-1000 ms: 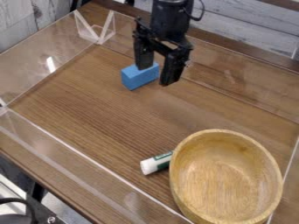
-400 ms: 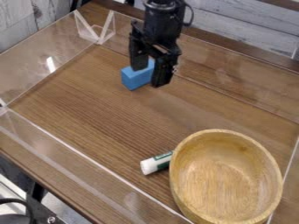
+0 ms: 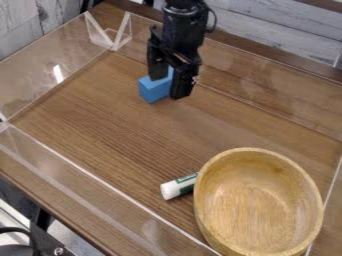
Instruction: Put the blue block in the brown bowl
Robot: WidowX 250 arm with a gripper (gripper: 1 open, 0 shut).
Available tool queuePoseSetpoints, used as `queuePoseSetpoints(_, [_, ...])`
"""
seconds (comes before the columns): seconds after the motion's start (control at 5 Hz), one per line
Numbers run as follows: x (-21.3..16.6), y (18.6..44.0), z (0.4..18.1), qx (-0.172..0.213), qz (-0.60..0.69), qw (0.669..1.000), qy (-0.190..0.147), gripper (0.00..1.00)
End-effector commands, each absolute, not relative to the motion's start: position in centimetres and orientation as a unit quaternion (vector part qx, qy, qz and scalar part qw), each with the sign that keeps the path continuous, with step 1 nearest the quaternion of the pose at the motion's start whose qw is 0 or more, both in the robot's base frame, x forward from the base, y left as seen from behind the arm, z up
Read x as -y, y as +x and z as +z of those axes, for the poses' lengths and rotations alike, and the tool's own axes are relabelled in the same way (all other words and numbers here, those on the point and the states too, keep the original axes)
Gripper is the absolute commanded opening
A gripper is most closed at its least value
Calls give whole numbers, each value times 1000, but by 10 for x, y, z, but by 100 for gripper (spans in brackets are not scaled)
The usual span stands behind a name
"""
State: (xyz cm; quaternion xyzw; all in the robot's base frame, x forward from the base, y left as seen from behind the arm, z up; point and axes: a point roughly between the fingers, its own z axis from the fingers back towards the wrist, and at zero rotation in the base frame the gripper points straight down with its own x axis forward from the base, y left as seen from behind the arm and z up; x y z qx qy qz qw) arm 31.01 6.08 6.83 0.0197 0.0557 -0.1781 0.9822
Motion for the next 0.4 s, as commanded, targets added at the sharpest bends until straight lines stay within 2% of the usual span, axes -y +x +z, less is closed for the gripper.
queuePoseSetpoints(0.0, [-70,324,83,-20,-177,983,34,100])
queuePoseSetpoints(0.2, [-72,325,79,-17,-181,983,35,100])
